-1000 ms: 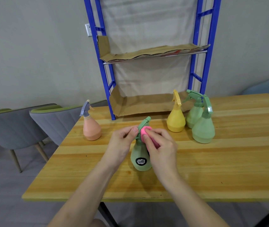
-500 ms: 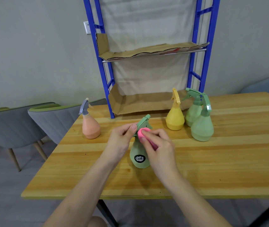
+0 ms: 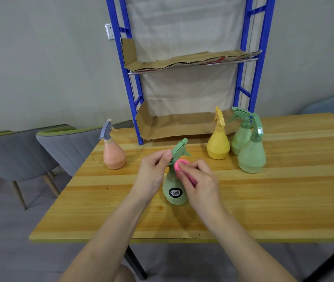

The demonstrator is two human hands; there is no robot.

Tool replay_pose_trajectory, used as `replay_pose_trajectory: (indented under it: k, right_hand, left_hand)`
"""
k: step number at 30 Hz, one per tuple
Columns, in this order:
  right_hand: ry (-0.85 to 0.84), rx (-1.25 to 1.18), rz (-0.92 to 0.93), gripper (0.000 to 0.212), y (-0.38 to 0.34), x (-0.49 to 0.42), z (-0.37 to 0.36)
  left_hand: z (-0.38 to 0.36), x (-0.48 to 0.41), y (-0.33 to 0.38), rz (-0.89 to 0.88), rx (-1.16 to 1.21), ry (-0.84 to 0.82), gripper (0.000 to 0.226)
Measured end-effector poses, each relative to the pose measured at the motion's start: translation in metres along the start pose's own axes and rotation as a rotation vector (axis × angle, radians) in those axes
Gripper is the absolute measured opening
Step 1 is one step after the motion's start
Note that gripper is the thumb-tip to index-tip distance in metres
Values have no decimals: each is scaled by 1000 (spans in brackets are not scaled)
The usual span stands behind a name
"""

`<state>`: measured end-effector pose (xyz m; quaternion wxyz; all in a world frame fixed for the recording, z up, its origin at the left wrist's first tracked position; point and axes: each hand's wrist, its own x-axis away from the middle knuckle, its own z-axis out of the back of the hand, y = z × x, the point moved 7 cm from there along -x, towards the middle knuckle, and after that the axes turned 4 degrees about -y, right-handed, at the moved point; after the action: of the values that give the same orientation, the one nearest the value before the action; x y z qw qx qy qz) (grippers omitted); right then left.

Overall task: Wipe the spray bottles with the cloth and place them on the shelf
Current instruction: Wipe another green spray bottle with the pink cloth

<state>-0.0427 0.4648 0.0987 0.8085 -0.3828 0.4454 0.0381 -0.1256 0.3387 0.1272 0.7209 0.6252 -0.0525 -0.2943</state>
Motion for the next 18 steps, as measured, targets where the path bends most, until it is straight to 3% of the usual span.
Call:
replay_pose_trajectory:
  k: [4, 8, 11, 18]
  right_hand:
    - [-80, 3, -55, 22, 10, 8, 2]
    - [-3, -29, -162, 24, 9, 4, 8]
    - [17, -39, -140, 22, 0, 0, 0]
    - [-113, -117, -409, 9, 12, -16, -6]
  left_hand:
    - [0, 1, -3, 10, -4, 22, 28]
    - [-2, 3, -1, 7, -4, 26, 29]
    - [-2, 4, 2, -3, -6, 46, 29]
    - [0, 3, 2, -13, -41, 54, 29]
